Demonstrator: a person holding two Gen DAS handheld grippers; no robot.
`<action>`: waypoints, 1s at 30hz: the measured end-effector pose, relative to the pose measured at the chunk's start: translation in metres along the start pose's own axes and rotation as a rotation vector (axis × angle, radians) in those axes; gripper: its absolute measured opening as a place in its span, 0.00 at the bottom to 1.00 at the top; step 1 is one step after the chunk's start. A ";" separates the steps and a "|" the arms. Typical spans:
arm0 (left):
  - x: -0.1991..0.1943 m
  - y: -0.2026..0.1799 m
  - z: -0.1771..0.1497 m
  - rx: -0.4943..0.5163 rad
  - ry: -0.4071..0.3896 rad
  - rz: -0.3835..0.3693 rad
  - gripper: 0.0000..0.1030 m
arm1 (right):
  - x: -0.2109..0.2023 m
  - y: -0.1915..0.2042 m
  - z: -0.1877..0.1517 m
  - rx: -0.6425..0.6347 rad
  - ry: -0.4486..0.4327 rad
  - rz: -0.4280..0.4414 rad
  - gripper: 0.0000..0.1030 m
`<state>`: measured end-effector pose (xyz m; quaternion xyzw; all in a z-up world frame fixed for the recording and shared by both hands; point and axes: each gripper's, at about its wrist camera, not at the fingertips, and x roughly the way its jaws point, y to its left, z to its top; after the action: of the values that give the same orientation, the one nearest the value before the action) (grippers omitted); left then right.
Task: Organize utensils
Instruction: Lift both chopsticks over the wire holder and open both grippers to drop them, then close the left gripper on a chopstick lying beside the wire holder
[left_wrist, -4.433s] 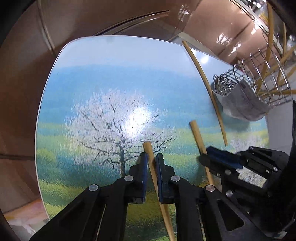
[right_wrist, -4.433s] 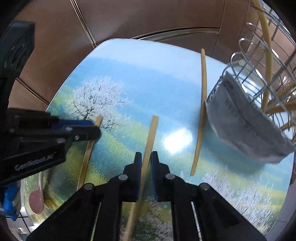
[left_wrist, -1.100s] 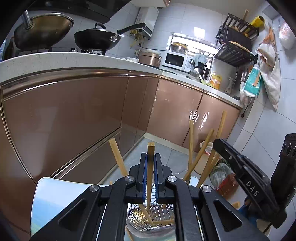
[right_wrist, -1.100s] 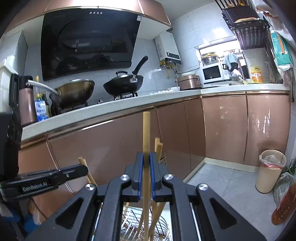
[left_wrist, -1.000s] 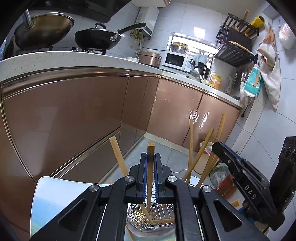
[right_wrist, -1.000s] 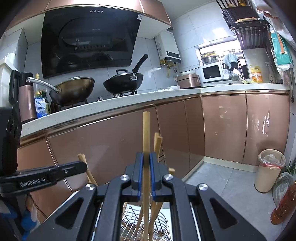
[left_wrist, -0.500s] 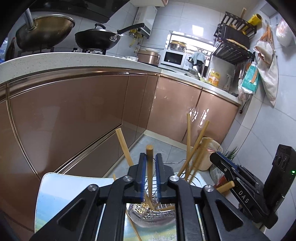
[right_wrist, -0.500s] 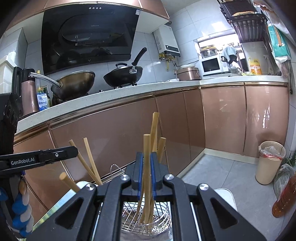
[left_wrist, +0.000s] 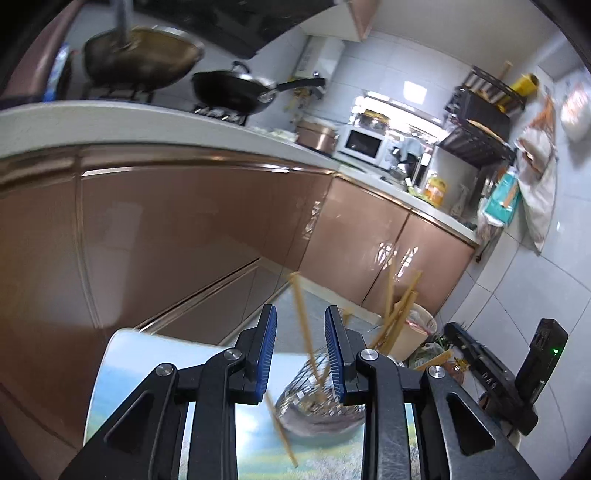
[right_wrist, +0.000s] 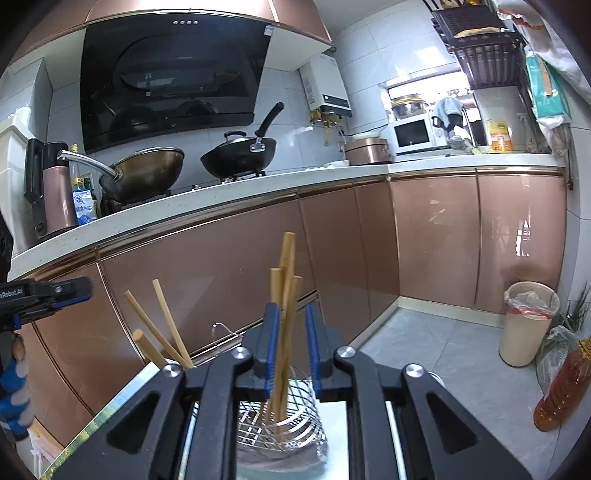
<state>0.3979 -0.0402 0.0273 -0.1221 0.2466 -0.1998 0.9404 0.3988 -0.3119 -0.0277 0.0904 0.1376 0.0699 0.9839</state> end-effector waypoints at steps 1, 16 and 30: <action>0.000 0.009 -0.001 -0.015 0.016 0.009 0.26 | -0.001 -0.002 0.000 0.001 0.003 -0.005 0.15; 0.170 0.085 -0.046 -0.227 0.502 0.010 0.26 | 0.000 -0.038 -0.027 0.030 0.110 -0.087 0.15; 0.265 0.074 -0.039 -0.214 0.567 0.004 0.26 | 0.019 -0.058 -0.056 0.057 0.190 -0.123 0.15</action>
<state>0.6122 -0.0952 -0.1399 -0.1595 0.5193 -0.1968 0.8162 0.4072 -0.3565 -0.0973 0.1026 0.2376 0.0137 0.9658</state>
